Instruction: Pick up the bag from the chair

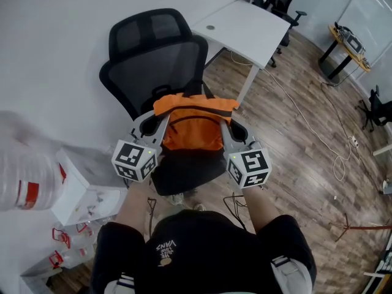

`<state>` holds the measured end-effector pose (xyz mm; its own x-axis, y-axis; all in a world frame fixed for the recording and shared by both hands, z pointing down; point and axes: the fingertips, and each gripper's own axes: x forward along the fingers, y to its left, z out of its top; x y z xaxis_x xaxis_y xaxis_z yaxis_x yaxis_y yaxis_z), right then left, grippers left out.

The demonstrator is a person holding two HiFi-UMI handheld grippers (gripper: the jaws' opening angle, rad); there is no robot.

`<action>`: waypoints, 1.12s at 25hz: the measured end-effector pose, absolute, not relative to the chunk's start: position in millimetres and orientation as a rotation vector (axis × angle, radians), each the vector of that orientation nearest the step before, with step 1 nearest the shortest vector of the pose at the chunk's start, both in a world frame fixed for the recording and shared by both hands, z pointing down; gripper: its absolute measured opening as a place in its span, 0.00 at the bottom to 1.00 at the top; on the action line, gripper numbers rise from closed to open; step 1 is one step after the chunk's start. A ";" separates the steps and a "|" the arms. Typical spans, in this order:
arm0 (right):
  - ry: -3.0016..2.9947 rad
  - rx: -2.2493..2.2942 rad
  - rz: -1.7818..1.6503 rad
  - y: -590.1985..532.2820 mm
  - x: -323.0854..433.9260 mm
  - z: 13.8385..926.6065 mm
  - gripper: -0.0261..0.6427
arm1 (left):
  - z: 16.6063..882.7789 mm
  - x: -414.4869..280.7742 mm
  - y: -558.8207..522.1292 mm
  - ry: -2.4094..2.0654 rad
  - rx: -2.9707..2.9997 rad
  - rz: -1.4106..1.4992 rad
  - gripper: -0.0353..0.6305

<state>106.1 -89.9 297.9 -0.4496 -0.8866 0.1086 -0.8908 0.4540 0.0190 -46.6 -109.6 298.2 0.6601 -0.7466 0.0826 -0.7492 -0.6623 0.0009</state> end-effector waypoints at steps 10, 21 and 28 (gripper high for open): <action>-2.614 1.636 0.009 -89.3 110.1 267.7 0.05 | 268.3 -43.3 -110.7 -1.264 2.886 0.076 0.11; -2.606 1.674 -0.013 -86.4 109.6 255.4 0.05 | 254.3 -43.8 -108.6 -1.244 2.914 0.061 0.11; -2.590 1.701 -0.007 -87.4 112.3 254.8 0.05 | 251.7 -40.9 -111.3 -1.224 2.921 0.052 0.11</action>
